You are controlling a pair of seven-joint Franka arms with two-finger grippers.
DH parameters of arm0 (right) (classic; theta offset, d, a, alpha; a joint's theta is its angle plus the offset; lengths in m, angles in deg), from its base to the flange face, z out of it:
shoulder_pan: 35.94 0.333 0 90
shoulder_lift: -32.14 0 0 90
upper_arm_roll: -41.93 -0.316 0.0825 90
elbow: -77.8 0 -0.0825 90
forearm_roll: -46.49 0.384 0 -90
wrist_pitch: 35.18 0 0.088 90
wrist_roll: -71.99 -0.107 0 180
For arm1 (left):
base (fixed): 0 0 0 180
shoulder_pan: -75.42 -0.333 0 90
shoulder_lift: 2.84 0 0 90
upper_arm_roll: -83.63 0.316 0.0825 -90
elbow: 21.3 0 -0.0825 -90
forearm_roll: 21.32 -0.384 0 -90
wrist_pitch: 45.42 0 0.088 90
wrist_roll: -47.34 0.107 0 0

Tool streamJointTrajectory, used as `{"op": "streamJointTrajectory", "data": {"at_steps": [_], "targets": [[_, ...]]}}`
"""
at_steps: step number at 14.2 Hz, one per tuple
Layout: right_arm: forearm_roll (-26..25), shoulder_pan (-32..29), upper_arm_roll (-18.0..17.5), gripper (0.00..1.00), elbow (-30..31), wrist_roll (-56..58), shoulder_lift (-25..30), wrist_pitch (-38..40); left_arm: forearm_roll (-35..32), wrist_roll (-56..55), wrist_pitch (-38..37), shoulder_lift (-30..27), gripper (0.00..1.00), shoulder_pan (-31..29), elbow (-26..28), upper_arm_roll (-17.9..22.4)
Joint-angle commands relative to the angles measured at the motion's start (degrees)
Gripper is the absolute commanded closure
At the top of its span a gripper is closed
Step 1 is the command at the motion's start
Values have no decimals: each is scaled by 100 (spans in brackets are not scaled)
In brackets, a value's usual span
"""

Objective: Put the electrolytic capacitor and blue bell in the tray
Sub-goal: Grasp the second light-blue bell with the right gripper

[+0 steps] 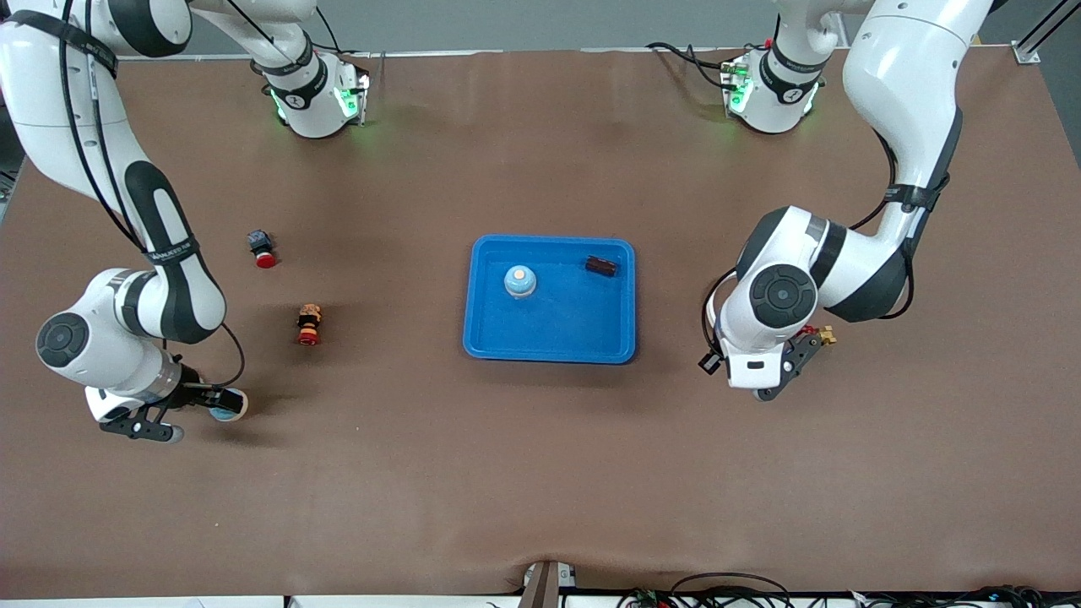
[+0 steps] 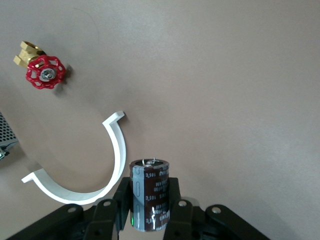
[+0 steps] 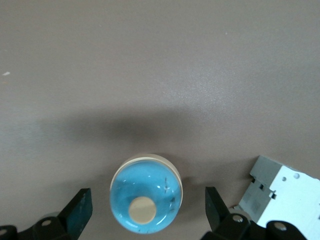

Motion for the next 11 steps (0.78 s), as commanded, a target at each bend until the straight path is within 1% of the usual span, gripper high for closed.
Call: {"op": "streamJointTrajectory", "data": {"at_steps": [1, 7, 8, 9, 10, 11], "targets": [[-104, -143, -80, 0, -15, 76, -77, -123, -118, 97, -256, -101, 100, -58, -78, 6], [-104, -134, -89, 0, -15, 67, -86, -106, -295, 159, -501, -127, 100, -137, -52, 6], [-104, -126, -89, 18, -15, 67, -86, -97, -295, 168, -519, -162, 100, -155, -52, 6], [-104, -126, -89, 44, -24, 58, -86, -71, -295, 159, -528, -171, 100, -155, -52, 6], [-95, -117, -89, 74, -24, 6, -86, -53, -295, 168, -537, -180, 100, -164, -52, 6], [-87, -108, -89, 98, -24, -12, -86, -44, -295, 159, -537, -180, 100, -173, -52, 6]]}}
